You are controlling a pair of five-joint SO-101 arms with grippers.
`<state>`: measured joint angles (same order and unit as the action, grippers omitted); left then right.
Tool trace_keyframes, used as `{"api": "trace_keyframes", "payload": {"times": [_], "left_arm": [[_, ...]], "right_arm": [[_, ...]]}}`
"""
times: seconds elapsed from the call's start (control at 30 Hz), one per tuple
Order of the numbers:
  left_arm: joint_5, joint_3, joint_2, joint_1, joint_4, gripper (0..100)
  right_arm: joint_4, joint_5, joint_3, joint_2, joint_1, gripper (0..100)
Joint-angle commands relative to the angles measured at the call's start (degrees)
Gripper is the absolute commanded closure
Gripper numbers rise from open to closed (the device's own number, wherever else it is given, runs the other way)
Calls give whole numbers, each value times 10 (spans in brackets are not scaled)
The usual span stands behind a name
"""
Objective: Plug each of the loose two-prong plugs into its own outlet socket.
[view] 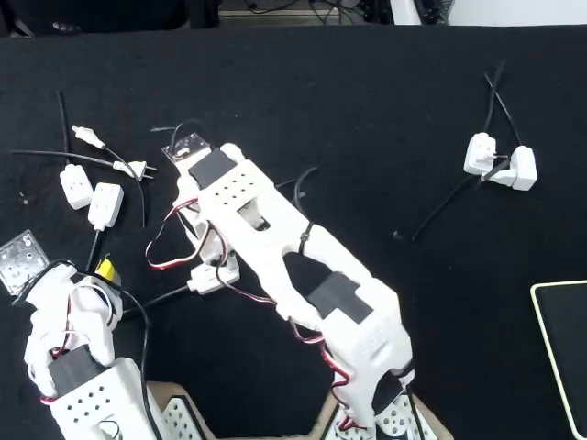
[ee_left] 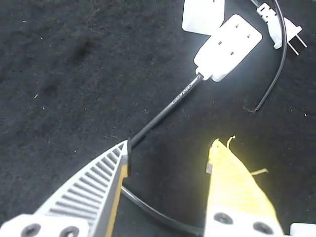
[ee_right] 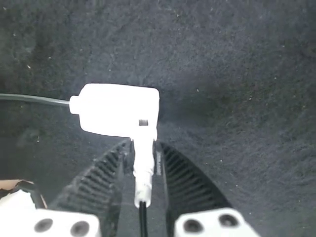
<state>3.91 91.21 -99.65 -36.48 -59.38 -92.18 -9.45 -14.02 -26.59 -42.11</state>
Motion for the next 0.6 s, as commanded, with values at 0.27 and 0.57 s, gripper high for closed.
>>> {"api": "trace_keyframes", "payload": {"times": [0.27, 0.57], "left_arm": [[4, -38, -4, -7, 10, 737], [3, -38, -4, -7, 10, 737]], "right_arm": [[-38, -4, -113, -83, -5, 988], [-42, 9, -169, -139, -7, 988]]}}
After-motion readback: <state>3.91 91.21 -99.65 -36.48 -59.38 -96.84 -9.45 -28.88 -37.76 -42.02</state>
